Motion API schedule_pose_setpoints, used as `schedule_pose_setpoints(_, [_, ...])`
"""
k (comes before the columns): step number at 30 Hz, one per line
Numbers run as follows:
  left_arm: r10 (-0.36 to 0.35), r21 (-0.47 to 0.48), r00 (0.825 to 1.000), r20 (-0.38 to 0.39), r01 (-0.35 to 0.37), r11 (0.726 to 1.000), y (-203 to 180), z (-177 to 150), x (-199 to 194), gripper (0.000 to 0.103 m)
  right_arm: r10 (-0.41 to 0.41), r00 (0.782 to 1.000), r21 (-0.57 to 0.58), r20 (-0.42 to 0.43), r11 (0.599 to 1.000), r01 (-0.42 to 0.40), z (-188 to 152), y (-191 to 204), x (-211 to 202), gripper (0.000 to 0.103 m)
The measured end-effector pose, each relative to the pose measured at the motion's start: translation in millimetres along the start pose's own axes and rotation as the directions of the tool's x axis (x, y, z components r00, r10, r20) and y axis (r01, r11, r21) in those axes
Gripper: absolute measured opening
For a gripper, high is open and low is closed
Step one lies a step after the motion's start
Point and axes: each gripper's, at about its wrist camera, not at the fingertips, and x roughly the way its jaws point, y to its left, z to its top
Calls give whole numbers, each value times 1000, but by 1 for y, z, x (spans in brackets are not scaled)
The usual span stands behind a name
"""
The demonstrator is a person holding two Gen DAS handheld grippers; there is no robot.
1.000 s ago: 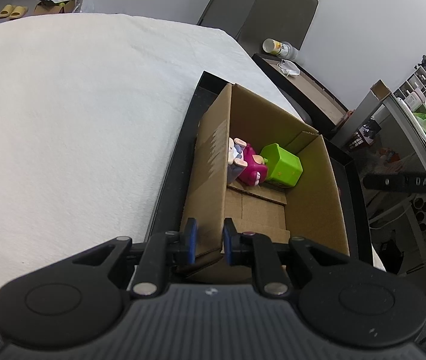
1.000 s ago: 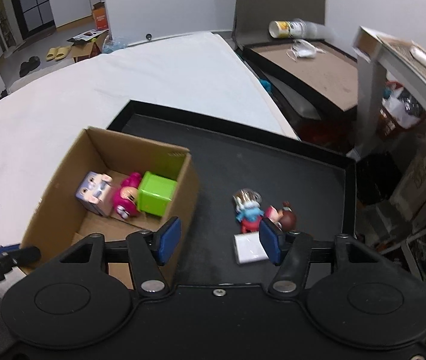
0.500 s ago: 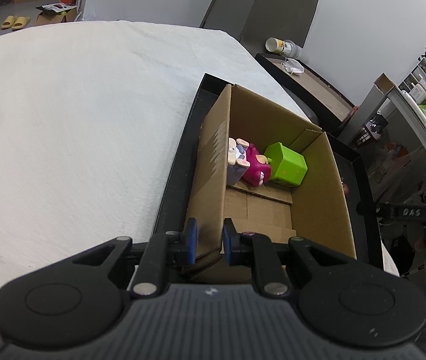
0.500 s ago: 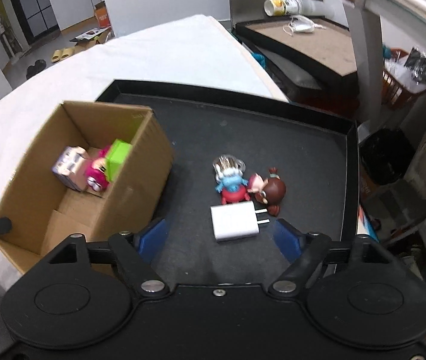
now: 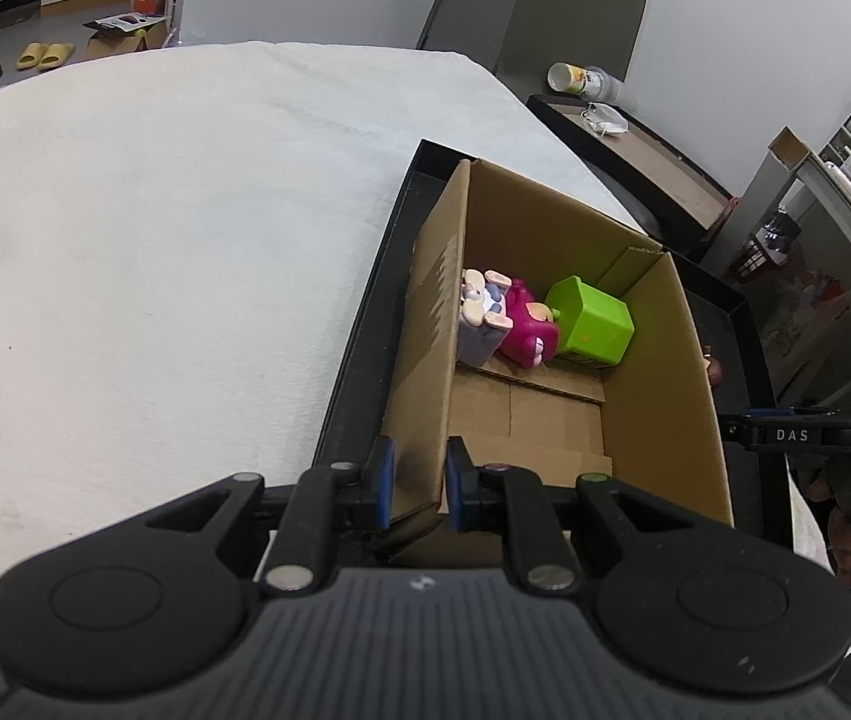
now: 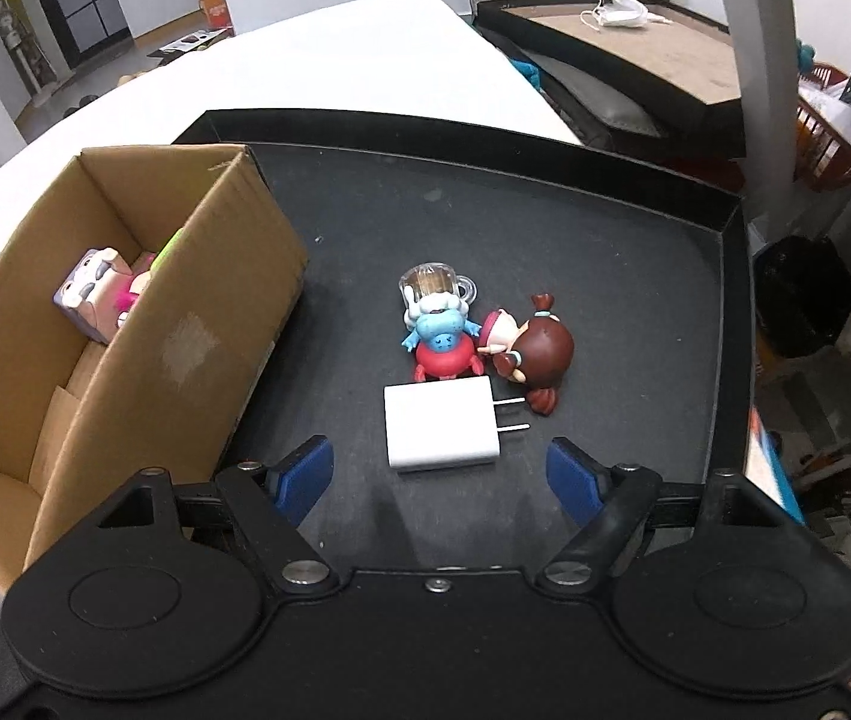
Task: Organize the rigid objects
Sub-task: 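Move the right tool back over the tray to the white charger plug, then grasp the white charger plug with the right tool, then carry the white plug into the box with the right tool and release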
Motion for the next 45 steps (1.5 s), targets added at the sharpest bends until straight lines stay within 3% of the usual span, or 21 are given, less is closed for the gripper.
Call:
schedule_pose_setpoints(11, [33,21,999,-10,-33,999,-8,1,4,16,-1,1000,5,2,1000,1,3,-10,24,77])
schedule_pose_setpoints(13, [36,20,999,-6,-36,999,-9,1,4,16,19,1000,15,-1,1000,-19,2,-12,24,70])
schedule_pose_setpoints(15, [33,10,999,-1,-33,999,-9,1,3,16,45,999,34,-12,998,-44,1,-16,25,48])
schedule_pose_setpoints(29, [18,-5,1000,15,-18,1000,-4,-1,-4,16,5,1000,119,-22,993,-2,-18,-22,6,47])
schedule_pose_setpoints(45, [-24,-38,1000,14,25,999,7,-3,-6,16,-21,999,87,37,996,18,-6,-4,-45,46])
